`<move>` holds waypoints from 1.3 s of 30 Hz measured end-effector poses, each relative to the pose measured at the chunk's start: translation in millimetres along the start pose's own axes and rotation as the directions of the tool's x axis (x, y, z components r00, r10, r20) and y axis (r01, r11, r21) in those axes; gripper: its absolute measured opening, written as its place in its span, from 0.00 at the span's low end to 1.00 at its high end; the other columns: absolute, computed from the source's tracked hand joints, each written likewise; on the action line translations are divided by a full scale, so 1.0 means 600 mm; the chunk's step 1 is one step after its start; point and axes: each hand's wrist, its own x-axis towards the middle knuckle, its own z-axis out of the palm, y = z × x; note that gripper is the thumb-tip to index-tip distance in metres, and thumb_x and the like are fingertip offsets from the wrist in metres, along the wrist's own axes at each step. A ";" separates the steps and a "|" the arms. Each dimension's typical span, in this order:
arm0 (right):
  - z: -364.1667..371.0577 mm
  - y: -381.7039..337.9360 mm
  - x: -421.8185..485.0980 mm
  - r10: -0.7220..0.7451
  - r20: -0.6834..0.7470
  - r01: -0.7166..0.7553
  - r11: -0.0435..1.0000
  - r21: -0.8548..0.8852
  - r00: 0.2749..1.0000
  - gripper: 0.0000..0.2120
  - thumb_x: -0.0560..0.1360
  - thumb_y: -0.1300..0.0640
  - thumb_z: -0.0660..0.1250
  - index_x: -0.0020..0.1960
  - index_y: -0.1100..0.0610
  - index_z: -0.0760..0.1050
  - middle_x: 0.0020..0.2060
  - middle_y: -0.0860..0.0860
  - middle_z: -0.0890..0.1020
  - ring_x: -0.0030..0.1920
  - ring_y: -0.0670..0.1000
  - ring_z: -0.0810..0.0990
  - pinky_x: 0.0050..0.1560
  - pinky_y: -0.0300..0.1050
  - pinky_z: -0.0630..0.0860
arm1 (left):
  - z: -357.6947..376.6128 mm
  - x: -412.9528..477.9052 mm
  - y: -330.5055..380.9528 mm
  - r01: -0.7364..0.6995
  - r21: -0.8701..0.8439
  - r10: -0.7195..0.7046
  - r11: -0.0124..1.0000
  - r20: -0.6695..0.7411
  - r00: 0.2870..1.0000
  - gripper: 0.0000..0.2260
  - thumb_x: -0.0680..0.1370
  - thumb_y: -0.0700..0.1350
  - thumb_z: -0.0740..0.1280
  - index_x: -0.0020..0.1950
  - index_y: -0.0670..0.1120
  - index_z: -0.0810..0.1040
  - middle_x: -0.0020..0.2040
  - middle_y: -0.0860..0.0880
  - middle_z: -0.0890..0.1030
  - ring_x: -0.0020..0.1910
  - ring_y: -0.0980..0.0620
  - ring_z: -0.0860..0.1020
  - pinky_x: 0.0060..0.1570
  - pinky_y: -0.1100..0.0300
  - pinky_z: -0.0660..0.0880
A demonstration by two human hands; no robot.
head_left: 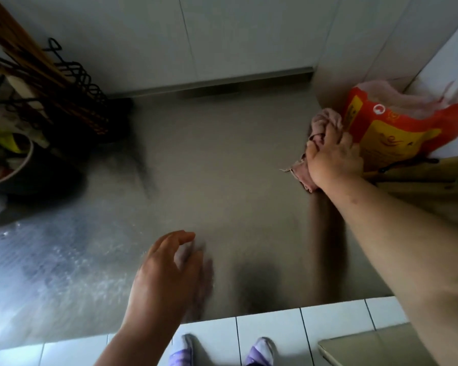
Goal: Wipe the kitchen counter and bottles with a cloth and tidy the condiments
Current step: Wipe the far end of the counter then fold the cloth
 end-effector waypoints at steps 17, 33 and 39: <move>0.026 0.059 -0.345 -0.007 -0.056 0.004 0.998 -0.064 0.998 0.31 0.78 0.40 0.38 0.79 0.47 0.50 0.79 0.54 0.53 0.78 0.58 0.51 0.77 0.55 0.51 | -0.116 -0.030 -0.104 -0.175 -0.029 0.177 0.984 0.165 0.970 0.11 0.75 0.46 0.69 0.56 0.57 0.77 0.53 0.63 0.74 0.49 0.59 0.74 0.45 0.68 0.70; 0.026 -0.443 -0.639 -0.443 0.150 0.111 0.509 0.853 0.884 0.15 0.82 0.49 0.53 0.59 0.48 0.76 0.52 0.48 0.82 0.52 0.53 0.81 0.59 0.48 0.73 | -0.351 -0.031 -0.293 -0.240 0.056 0.239 0.969 0.013 0.971 0.13 0.73 0.47 0.71 0.57 0.54 0.78 0.52 0.62 0.74 0.50 0.58 0.74 0.51 0.62 0.71; -0.025 -0.323 -0.508 0.089 0.190 -0.210 0.467 0.859 0.978 0.17 0.81 0.48 0.57 0.64 0.57 0.73 0.61 0.60 0.78 0.61 0.60 0.77 0.63 0.54 0.72 | -0.341 -0.022 -0.285 -0.254 -0.002 0.254 0.967 0.026 0.967 0.13 0.74 0.47 0.71 0.57 0.55 0.78 0.52 0.62 0.74 0.52 0.56 0.76 0.56 0.59 0.73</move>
